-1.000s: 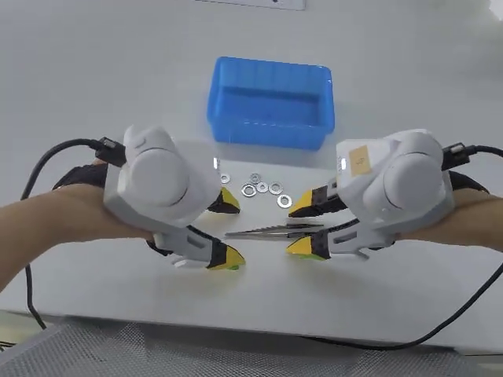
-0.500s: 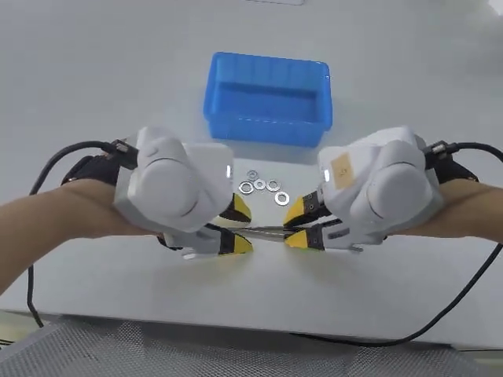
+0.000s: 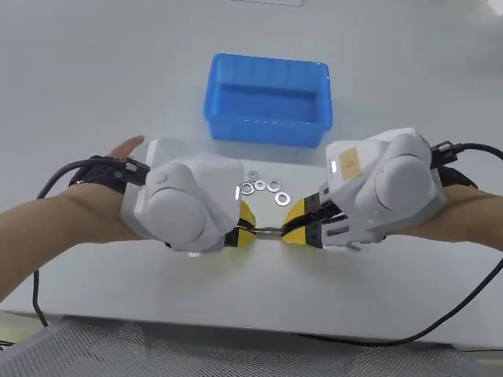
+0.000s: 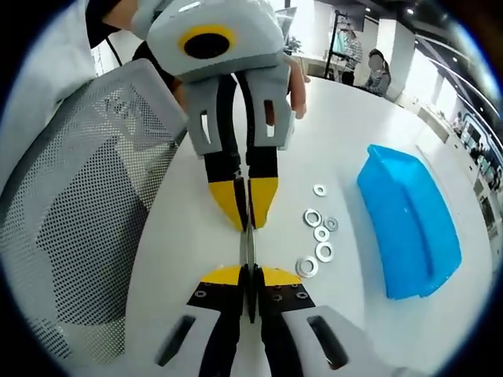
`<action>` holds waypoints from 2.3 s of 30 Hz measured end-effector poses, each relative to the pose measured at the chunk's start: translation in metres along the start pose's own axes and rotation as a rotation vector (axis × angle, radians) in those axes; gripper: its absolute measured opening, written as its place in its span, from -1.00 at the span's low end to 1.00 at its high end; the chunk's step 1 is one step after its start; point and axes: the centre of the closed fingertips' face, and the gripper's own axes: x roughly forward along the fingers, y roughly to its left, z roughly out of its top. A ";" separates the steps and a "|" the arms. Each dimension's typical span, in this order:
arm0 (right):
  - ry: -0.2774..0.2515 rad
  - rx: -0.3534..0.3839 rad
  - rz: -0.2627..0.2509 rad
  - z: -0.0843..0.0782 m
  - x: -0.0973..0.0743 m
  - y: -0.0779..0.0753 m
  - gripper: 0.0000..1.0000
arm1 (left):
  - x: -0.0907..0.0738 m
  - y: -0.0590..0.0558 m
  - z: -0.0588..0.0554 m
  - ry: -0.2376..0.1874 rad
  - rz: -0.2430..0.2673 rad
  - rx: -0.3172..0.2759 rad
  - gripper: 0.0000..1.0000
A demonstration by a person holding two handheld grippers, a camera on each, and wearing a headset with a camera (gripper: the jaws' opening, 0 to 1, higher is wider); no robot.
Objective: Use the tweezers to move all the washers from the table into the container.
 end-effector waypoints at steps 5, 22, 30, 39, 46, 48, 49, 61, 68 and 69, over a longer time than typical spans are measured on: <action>0.005 -0.035 -0.004 0.002 0.001 0.001 -0.85 | -0.002 -0.003 -0.003 0.020 -0.044 -0.128 -0.85; -0.039 -0.083 -0.044 0.013 0.001 0.001 -0.84 | -0.021 -0.002 0.008 0.019 -0.081 -0.103 -0.86; -0.065 -0.114 -0.068 0.022 -0.002 0.000 -0.83 | -0.032 0.001 0.020 0.018 -0.093 -0.057 -0.86; -0.093 -0.112 -0.095 0.026 -0.004 0.000 -0.84 | -0.038 0.003 0.039 0.020 -0.097 -0.009 -0.86; -0.150 -0.095 -0.118 0.031 -0.009 -0.002 -0.84 | -0.042 0.005 0.057 -0.007 -0.091 0.004 -0.86; -0.187 -0.066 -0.116 0.036 -0.010 -0.001 -0.84 | -0.044 0.006 0.063 -0.026 -0.092 0.001 -0.87; -0.217 -0.041 -0.114 0.039 -0.011 -0.001 -0.84 | -0.045 0.006 0.067 -0.043 -0.091 -0.008 -0.87; -0.197 -0.070 -0.108 0.040 -0.009 0.001 -0.84 | -0.043 0.005 0.072 -0.072 -0.101 -0.015 -0.87; -0.154 -0.058 -0.093 0.032 -0.006 -0.002 -0.81 | -0.039 0.007 0.077 -0.089 -0.106 -0.012 -0.86; -0.157 -0.064 -0.087 0.032 -0.006 0.000 -0.83 | -0.039 0.007 0.077 -0.089 -0.108 -0.012 -0.86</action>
